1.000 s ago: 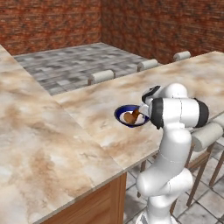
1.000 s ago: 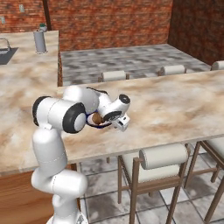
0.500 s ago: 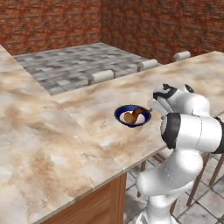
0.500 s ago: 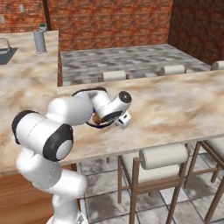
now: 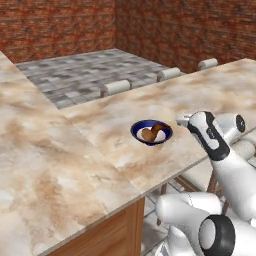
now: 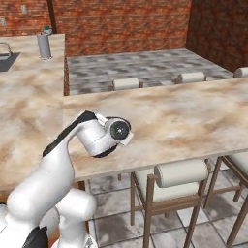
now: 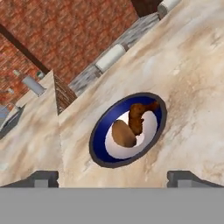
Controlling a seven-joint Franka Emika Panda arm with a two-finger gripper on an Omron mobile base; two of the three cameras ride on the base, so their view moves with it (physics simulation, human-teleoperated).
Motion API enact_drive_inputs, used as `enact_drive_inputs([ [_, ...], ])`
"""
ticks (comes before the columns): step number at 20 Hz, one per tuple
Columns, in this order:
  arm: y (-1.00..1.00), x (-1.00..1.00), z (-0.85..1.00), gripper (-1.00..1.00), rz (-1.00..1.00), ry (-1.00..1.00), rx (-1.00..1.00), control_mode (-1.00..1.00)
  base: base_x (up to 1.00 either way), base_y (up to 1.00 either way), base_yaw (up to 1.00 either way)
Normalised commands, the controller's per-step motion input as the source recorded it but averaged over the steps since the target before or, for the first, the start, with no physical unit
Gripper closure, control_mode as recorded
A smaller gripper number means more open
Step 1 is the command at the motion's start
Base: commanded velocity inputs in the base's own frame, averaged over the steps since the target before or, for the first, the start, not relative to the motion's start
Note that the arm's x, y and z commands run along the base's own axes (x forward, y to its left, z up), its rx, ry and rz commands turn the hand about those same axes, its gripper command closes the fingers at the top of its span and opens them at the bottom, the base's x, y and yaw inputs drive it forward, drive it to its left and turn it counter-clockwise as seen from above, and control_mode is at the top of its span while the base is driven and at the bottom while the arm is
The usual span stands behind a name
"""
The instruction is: The microwave is finished heating the chicken drumstick and potato. Take the bowl containing the food and place it on the dining counter.
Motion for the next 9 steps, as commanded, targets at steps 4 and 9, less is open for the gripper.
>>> enact_drive_inputs([
  [4,0.44,-1.00,0.99,-1.00,0.00,-0.38,-0.09,-1.00,0.00,0.00,0.00],
  [9,0.52,-1.00,1.00,-1.00,0.00,-0.35,-0.11,-1.00,0.00,0.00,0.00],
])
